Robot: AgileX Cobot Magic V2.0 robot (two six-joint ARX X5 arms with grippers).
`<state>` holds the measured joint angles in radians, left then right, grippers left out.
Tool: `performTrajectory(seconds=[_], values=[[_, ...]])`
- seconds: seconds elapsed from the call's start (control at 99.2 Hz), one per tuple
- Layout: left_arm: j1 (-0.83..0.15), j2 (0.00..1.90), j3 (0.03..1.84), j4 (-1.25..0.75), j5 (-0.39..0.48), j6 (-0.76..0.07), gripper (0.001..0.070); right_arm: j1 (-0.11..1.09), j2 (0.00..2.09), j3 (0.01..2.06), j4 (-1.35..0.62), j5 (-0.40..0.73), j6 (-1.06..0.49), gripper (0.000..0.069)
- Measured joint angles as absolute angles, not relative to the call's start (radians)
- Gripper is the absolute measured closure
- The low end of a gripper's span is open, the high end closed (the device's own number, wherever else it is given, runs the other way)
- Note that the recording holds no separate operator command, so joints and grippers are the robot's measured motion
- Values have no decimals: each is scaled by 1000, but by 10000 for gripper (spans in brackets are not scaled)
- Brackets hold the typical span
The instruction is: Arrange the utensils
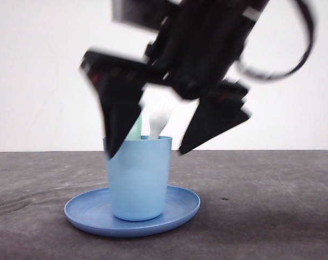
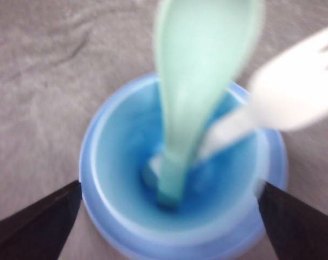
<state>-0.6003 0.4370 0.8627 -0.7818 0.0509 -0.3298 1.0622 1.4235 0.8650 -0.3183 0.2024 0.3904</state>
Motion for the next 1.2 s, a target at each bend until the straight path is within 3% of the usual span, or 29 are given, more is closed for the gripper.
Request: performTrajectory(seconds=[0.333, 0.585, 0.746, 0.817, 0.918, 0.988, 1.059, 1.2], values=[[-600, 437, 863, -782, 51, -330, 429, 1065, 1029, 869, -571, 221, 395, 48], [-600, 437, 863, -781, 51, -330, 429, 1066, 726, 872, -569, 416, 396, 48], [-600, 437, 863, -781, 51, -330, 429, 1066, 640, 875, -569, 458, 397, 59], [-600, 437, 863, -780, 51, -329, 449, 1066, 633, 875, -575, 471, 394, 151], [-600, 437, 863, -774, 51, -329, 611, 1066, 633, 875, -590, 474, 392, 439], [-600, 437, 863, -774, 51, -328, 666, 1066, 635, 875, -592, 473, 390, 599], [-600, 437, 863, -774, 51, -327, 683, 1066, 642, 875, -592, 473, 390, 661], [-600, 437, 863, -775, 51, -327, 686, 1066, 657, 875, -589, 473, 390, 686]])
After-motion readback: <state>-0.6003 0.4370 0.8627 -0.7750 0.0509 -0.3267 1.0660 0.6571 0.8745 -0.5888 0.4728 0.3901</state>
